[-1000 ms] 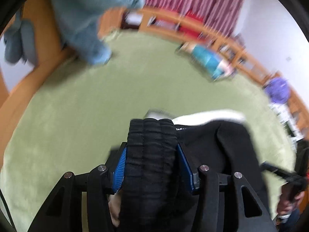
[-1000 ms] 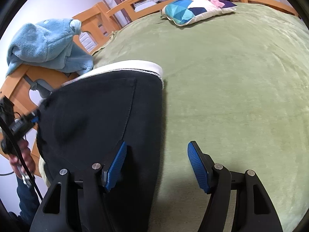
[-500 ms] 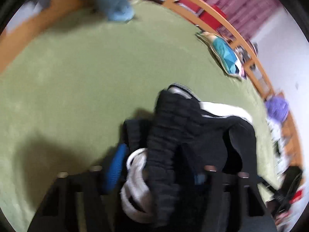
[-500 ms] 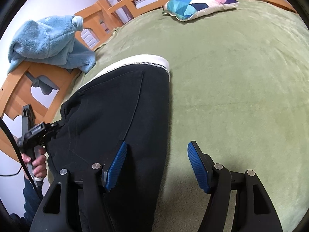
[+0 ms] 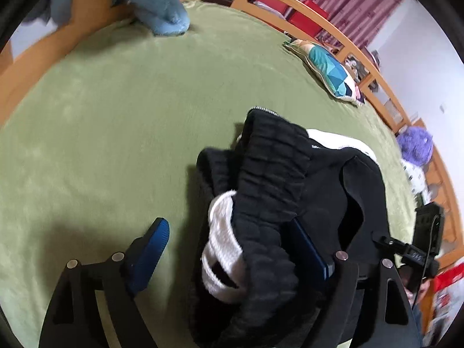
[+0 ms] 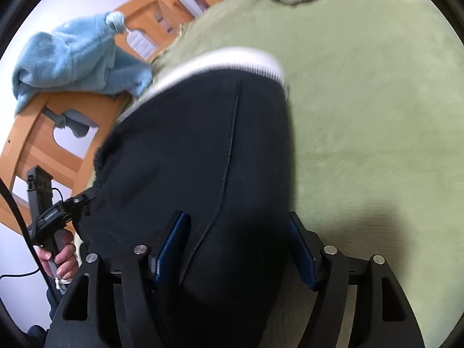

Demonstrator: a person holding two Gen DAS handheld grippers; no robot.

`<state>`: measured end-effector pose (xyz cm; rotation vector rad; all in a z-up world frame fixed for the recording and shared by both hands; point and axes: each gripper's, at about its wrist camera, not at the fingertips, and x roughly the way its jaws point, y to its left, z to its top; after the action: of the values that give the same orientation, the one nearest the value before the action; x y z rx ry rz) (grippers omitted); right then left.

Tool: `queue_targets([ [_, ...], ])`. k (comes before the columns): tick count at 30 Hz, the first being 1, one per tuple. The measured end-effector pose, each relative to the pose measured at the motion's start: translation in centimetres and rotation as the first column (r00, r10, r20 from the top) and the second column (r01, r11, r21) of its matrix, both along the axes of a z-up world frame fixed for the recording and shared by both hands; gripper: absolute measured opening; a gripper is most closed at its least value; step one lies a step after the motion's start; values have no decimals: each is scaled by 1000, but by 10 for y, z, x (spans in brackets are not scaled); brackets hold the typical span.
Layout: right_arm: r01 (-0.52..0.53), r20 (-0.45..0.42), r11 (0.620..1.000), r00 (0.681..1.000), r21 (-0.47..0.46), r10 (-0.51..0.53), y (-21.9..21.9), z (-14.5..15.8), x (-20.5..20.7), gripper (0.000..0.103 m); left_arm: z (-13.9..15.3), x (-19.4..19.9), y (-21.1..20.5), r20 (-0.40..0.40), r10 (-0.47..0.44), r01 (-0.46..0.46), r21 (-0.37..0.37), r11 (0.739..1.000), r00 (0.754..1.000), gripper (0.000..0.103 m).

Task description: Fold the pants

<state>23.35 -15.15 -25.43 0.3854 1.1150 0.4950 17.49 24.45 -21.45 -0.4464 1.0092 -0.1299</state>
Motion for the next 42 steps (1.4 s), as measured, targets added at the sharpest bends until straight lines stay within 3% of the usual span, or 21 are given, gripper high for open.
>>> queue_targets([
  [3, -33, -1, 999, 999, 3, 33, 6, 1, 6, 64, -10, 4, -3, -49, -39, 34, -98, 995, 998, 84],
  [5, -19, 4, 999, 1000, 49, 19, 2, 4, 7, 32, -17, 4, -18, -63, -86, 78, -111, 991, 994, 81],
  [8, -6, 88, 996, 996, 84, -2, -6, 24, -4, 22, -6, -5, -45, -8, -122, 122, 20, 992, 992, 75],
  [10, 31, 90, 989, 995, 146, -45, -16, 32, -9, 22, 1, -8, -50, 5, -110, 110, -1, 994, 994, 72],
  [12, 48, 96, 985, 993, 164, -64, -28, 40, -15, 21, 3, -8, -62, -10, -127, 126, -78, 989, 992, 69],
  [15, 102, 98, 983, 988, 154, -117, -65, 48, -27, 21, 6, -13, -97, -3, -209, 207, -128, 970, 978, 68],
  [18, 151, 96, 983, 982, 109, -161, -117, 53, -40, 21, 10, -21, -146, 13, -320, 319, -143, 937, 947, 68],
  [21, 166, 45, 984, 984, 67, -170, -159, 45, -40, 26, 18, -25, -181, 12, -349, 349, -69, 935, 937, 69],
  [22, 172, 10, 984, 985, 45, -172, -166, 37, -40, 34, 23, -27, -189, -1, -335, 335, -5, 942, 942, 69],
  [23, 187, -23, 982, 982, -28, -188, -173, 31, -41, 37, 27, -29, -191, -14, -329, 329, 32, 944, 944, 69],
  [25, 218, 38, 971, 976, -101, -215, -186, 40, -55, 42, 35, -36, -190, -24, -304, 305, 88, 948, 952, 69],
  [28, 290, 171, 953, 947, -93, -271, -193, 68, -90, 42, 49, -49, -187, -20, -257, 256, 204, 945, 966, 70],
  [31, 246, 241, 967, 944, -63, -225, -178, 88, -121, 42, 70, -68, -184, 33, -202, 185, 283, 941, 979, 69],
  [34, 206, 281, 975, 943, -80, -177, -156, 91, -145, 42, 80, -80, -186, 88, -205, 176, 261, 949, 975, 69],
  [37, 159, 268, 979, 956, -126, -121, -139, 75, -164, 42, 66, -84, -200, 65, -220, 191, 304, 933, 973, 69],
  [40, 179, 222, 960, 966, -217, -130, -122, 49, -167, 42, 36, -78, -217, -29, -212, 207, 382, 901, 977, 70],
  [42, 187, 203, 944, 970, -272, -134, -118, 39, -169, 45, 33, -86, -221, -15, -215, 203, 407, 891, 976, 70],
])
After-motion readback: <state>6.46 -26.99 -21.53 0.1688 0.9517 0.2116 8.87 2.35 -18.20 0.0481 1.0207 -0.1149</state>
